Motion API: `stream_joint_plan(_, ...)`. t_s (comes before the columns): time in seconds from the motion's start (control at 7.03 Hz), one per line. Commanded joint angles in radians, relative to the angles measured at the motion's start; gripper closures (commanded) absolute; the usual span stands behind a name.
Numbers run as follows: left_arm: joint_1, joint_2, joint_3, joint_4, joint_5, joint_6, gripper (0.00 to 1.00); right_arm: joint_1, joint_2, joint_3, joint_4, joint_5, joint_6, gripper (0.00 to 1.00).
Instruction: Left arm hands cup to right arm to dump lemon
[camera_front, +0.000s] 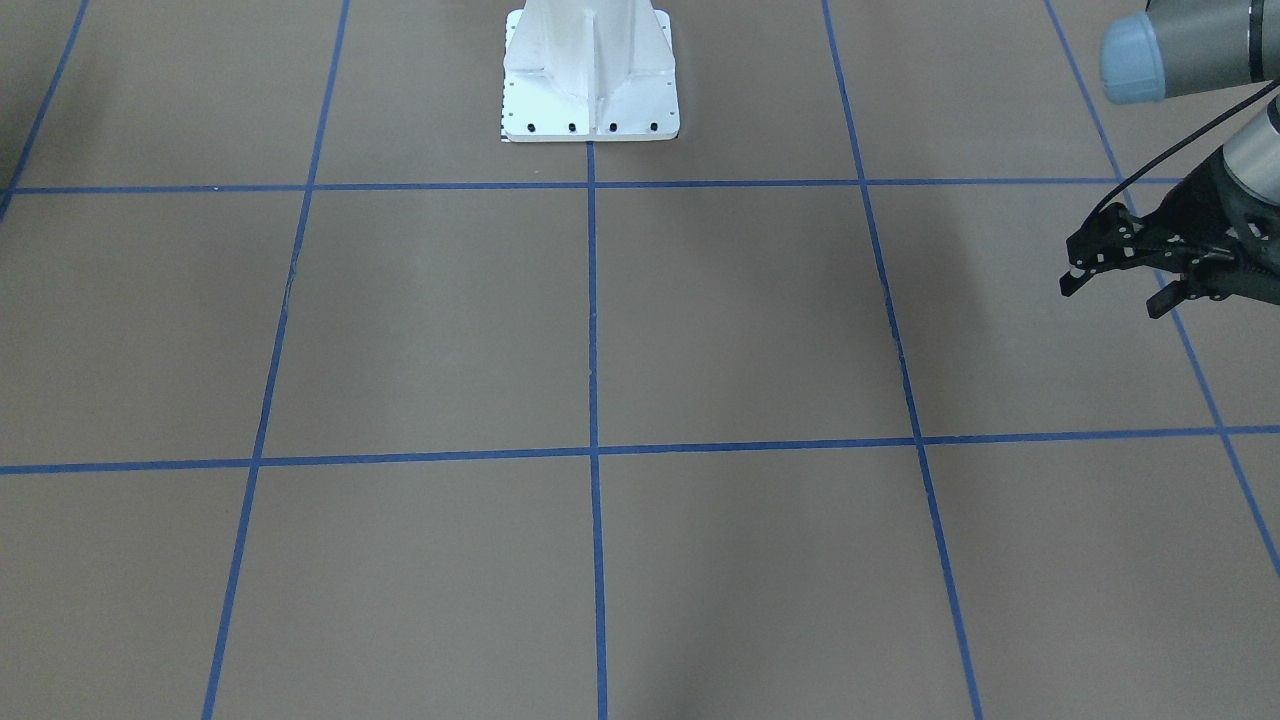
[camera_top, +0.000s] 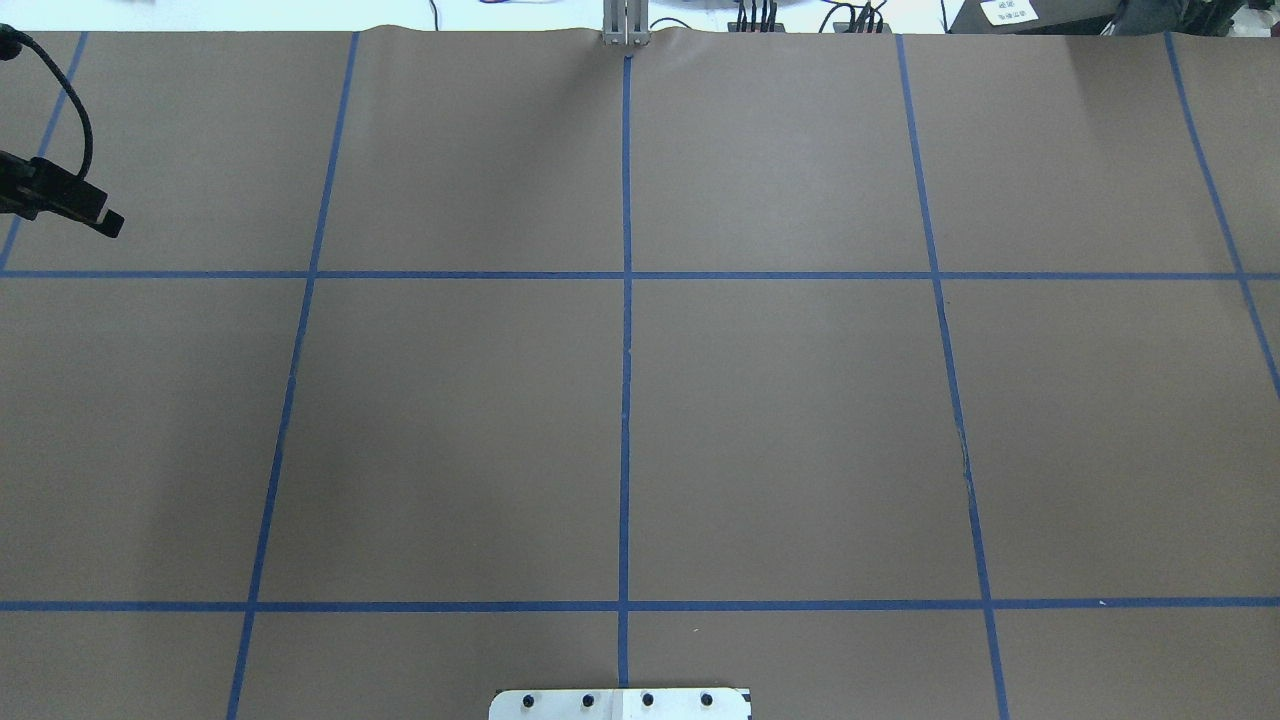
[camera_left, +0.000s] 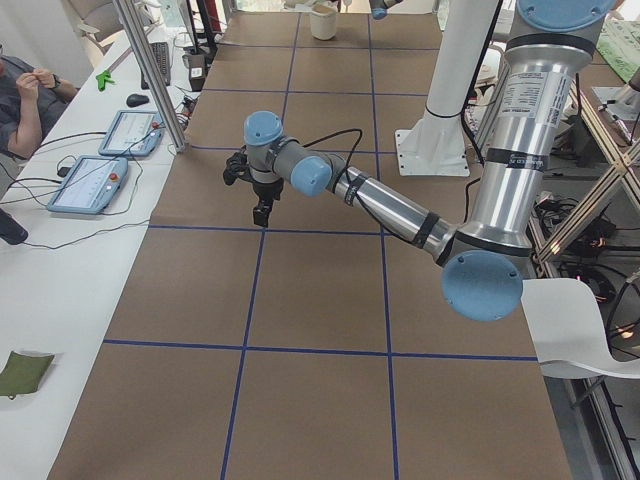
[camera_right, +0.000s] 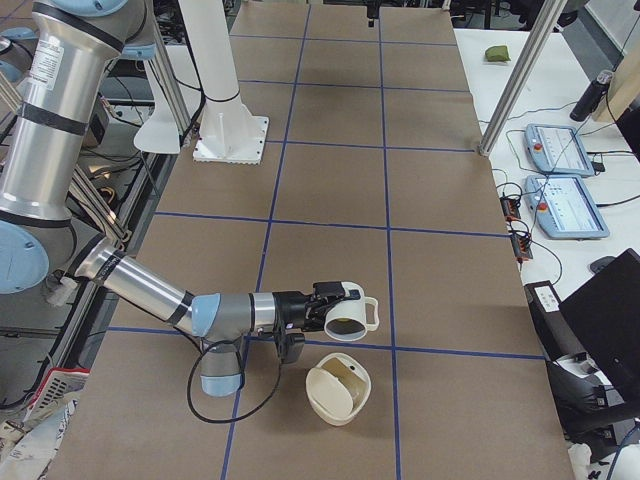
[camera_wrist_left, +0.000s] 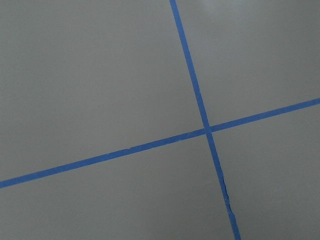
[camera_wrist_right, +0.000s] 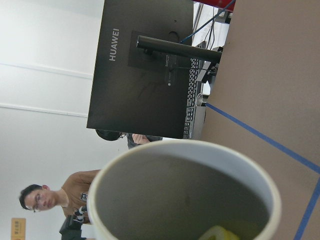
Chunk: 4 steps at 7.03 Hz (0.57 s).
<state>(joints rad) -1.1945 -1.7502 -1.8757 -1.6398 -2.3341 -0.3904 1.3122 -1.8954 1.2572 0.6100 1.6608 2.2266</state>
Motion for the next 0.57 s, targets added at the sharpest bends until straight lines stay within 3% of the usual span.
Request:
stream_joint_plan(0.0, 0.003, -0.002, 0.003, 0.000, 0.001, 0.001, 0.00, 0.042, 0.007, -0.010, 0.020, -0.004, 0.202, 0.70)
stream_joint_plan(0.14, 0.004, -0.002, 0.004, 0.000, 0.001, 0.001, 0.00, 0.054, 0.021, -0.012, 0.049, -0.010, 0.293, 0.68)
stream_joint_plan(0.43, 0.004, -0.002, 0.004, 0.000, 0.004, 0.001, 0.00, 0.055, 0.038, -0.010, 0.071, -0.126, 0.518, 0.68)
